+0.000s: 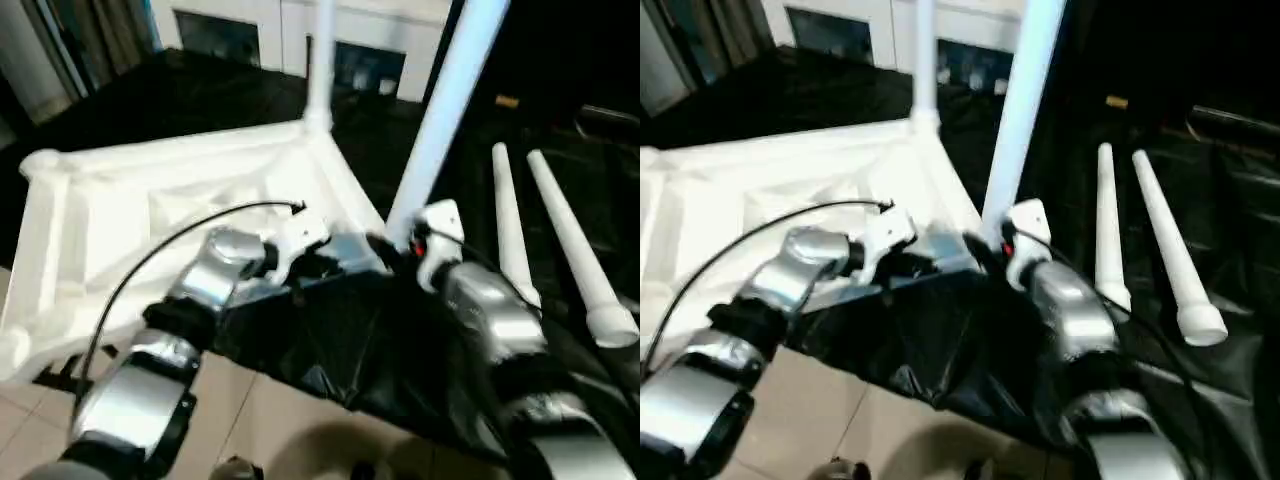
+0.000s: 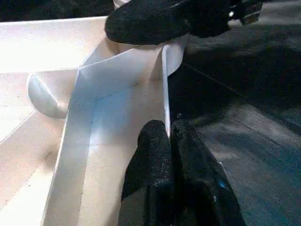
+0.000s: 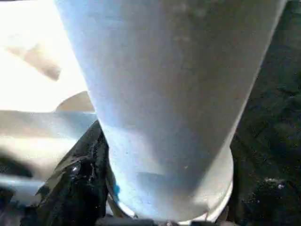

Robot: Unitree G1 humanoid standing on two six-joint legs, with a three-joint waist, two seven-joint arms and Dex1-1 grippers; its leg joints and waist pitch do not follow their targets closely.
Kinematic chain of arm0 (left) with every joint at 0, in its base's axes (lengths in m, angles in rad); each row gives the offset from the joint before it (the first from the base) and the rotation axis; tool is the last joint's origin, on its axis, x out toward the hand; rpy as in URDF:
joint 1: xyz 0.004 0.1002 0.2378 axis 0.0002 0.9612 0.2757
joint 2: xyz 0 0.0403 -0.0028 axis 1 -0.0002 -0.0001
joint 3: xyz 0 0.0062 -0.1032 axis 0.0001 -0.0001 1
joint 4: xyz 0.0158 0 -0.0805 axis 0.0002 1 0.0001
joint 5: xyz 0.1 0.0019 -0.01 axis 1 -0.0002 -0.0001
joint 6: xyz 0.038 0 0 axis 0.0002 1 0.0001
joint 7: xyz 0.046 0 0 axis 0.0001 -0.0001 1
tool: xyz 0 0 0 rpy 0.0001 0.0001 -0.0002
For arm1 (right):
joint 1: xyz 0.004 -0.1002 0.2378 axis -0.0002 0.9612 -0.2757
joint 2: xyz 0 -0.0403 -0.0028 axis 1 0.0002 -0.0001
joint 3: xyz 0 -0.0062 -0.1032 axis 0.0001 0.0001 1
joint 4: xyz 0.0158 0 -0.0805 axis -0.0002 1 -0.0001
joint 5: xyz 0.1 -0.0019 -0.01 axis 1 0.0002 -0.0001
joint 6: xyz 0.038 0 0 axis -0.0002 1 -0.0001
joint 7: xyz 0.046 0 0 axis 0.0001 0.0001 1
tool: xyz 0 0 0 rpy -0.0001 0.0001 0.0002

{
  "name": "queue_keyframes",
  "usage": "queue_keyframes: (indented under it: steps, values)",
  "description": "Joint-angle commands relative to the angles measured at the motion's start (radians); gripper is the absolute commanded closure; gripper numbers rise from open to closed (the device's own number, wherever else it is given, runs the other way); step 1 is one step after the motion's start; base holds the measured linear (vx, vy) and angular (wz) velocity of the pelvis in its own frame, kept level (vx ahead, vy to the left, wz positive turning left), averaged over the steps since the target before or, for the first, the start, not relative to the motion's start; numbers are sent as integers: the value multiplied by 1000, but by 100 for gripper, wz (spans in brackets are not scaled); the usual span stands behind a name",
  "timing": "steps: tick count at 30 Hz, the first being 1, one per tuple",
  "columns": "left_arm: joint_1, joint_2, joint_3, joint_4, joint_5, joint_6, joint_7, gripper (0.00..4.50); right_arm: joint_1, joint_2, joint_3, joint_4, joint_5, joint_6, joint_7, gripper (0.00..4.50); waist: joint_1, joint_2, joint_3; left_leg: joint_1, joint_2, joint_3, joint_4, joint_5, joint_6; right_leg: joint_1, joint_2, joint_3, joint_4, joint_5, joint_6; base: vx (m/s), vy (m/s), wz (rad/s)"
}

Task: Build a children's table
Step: Rotate leg to tighten

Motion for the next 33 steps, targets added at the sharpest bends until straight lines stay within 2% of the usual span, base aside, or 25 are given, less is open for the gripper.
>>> queue_keyframes:
  steps: [1, 5, 6, 7, 8, 12, 13, 15, 18, 20, 25, 29, 31, 33]
  values:
    - [-14, -59, 5, -2, -7, 19, 82, 450, -6, 70, 51, 60, -21, 8, -30, 171, -1, -3, -71, 3, 39, -19, -59, -137, 50, 54, -82, 64, -74, -247, -186, 0, 0, 0]
    - [-6, -86, 0, -12, -6, 11, 95, 450, -48, 104, 29, 121, -30, -46, -89, 171, -2, 0, -75, 2, 39, -18, -57, -115, 66, 56, -81, 63, -64, -162, -212, 0, 0, 0]
    - [-3, -85, -2, -13, -6, 3, 89, 450, -48, 103, 24, 118, -22, -44, -75, 171, -4, -6, -69, 1, 39, -16, -59, -122, 73, 55, -80, 63, -66, -163, -212, 0, 0, 0]
    - [-3, -86, -3, -9, -5, -3, 89, 450, -53, 106, 16, 127, -20, -48, -69, 115, -3, -5, -70, 1, 38, -17, -58, -123, 76, 57, -80, 64, -64, -164, -212, 0, 0, 0]
    - [-1, -86, -4, -8, -4, -9, 85, 450, -55, 106, 11, 131, -18, -53, -66, 101, -2, -3, -69, 2, 39, -17, -59, -131, 80, 56, -82, 63, -67, -180, -209, 0, 0, 0]
    - [14, -69, -13, -15, -14, -47, 44, 450, -63, 86, 4, 140, -12, -88, -19, 81, -3, -2, -67, 3, 39, -17, -61, -154, 77, 55, -83, 64, -74, -228, -195, 0, 0, 0]
    - [22, -56, -16, -24, -19, -65, 17, 450, -58, 70, 11, 132, -12, -102, 12, 57, -4, -1, -67, 2, 39, -18, -61, -152, 79, 56, -82, 63, -73, -221, -196, 0, 0, 0]
    - [28, -44, -18, -32, -25, -67, -13, 450, -48, 52, 19, 113, -8, -103, 52, 49, -4, -3, -68, 0, 39, -17, -59, -140, 89, 58, -81, 64, -68, -189, -203, 0, 0, 0]
    - [46, -1, -33, -48, -33, -101, -103, 450, -11, -11, 63, 58, -10, -118, 210, 49, -4, -3, -67, -1, 40, -16, -58, -132, 109, 58, -80, 64, -66, -161, -217, 0, 0, 0]
    - [55, 23, -37, -54, -49, -124, -174, 450, 23, -56, 91, 3, 1, -125, 326, 49, 0, -4, -65, -2, 40, -16, -58, -138, 117, 61, -80, 63, -68, -172, -208, 0, 0, 0]
    - [69, 56, -38, -71, -78, -134, -289, 450, 73, -147, 135, -71, 13, -121, 528, 49, 1, -1, -60, -2, 45, -15, -60, -158, 118, 56, -79, 61, -71, -212, -206, 0, 0, 0]
    - [76, 76, -41, -81, -96, -139, -367, 450, 100, -217, 173, -132, 33, -82, 679, 49, 3, -5, -60, -4, 44, -15, -59, -162, 121, 57, -79, 61, -72, -231, -204, 0, 0, 0]
    - [72, 85, -44, -76, -101, -143, -402, 450, 111, -251, 196, -173, 45, -49, 748, 75, 3, -5, -58, -2, 44, -15, -60, -162, 124, 55, -78, 61, -76, -247, -199, 0, 0, 0]
    - [68, 90, -48, -72, -104, -143, -425, 450, 114, -263, 206, -188, 47, -36, 774, 82, 5, -4, -59, -2, 45, -15, -60, -156, 124, 54, -78, 61, -75, -244, -200, 0, 0, 0]
